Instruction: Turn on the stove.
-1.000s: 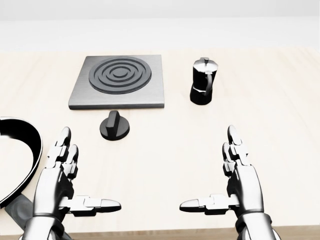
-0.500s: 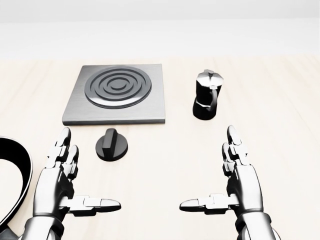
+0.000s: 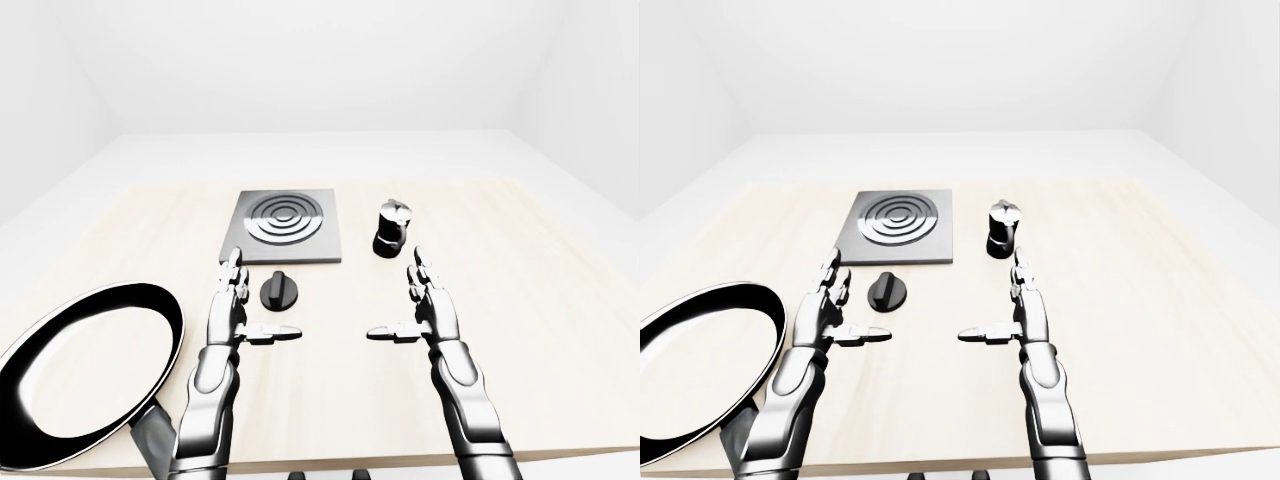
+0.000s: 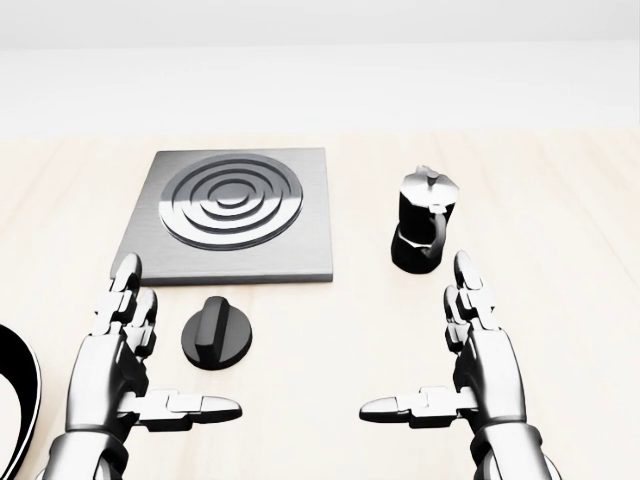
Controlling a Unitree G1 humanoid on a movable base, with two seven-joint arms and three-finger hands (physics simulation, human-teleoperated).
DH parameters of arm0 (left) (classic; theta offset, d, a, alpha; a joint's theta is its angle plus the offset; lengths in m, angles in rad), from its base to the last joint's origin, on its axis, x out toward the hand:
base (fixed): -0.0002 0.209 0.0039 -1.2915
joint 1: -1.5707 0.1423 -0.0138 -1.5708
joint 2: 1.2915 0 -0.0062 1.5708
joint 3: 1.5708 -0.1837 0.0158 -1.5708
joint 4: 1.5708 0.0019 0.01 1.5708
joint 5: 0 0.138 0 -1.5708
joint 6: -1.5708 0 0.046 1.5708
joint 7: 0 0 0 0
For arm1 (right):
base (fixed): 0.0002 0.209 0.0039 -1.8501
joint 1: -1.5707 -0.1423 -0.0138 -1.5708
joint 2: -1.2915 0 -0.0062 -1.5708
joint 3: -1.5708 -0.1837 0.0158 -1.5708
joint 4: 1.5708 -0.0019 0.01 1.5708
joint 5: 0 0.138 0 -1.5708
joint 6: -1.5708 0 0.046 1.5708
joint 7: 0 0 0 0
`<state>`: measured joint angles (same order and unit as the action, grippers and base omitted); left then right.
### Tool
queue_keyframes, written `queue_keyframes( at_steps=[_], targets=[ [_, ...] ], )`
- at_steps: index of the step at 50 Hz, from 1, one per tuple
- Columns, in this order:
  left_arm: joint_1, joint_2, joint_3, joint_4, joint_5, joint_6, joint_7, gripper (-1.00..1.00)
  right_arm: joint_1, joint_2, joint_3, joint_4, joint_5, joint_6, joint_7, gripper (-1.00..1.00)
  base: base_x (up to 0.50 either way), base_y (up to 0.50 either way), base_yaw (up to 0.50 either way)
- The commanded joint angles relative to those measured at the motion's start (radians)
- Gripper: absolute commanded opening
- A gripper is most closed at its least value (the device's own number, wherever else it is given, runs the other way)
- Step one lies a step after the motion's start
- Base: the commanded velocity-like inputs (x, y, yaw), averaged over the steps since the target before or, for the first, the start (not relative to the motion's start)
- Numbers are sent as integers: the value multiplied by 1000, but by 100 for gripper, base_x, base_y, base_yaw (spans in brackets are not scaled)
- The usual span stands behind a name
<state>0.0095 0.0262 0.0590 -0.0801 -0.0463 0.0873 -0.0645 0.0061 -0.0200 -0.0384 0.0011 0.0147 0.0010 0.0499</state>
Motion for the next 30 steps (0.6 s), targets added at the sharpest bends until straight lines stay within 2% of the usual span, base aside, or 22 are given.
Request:
queue_keyframes(
  at_steps=[1,10,27,28,30],
  targets=[
    [-2,1,3,5,-4,0,-1,100,0,0,1,2,-2,0,0,100,30,0,0],
    [-4,3,4,5,-8,0,-6,100,-7,-1,2,19,-4,-2,0,100,21,0,0],
    [-16,6,10,18,-10,0,-4,100,-1,0,3,11,-6,-1,3,100,0,0,0],
    [-112,23,33,135,-4,-2,14,100,-3,1,7,16,-14,3,-2,100,0,0,0],
    [-118,26,33,145,-6,-5,16,100,-3,1,7,16,-14,4,-2,100,0,0,0]
  ],
)
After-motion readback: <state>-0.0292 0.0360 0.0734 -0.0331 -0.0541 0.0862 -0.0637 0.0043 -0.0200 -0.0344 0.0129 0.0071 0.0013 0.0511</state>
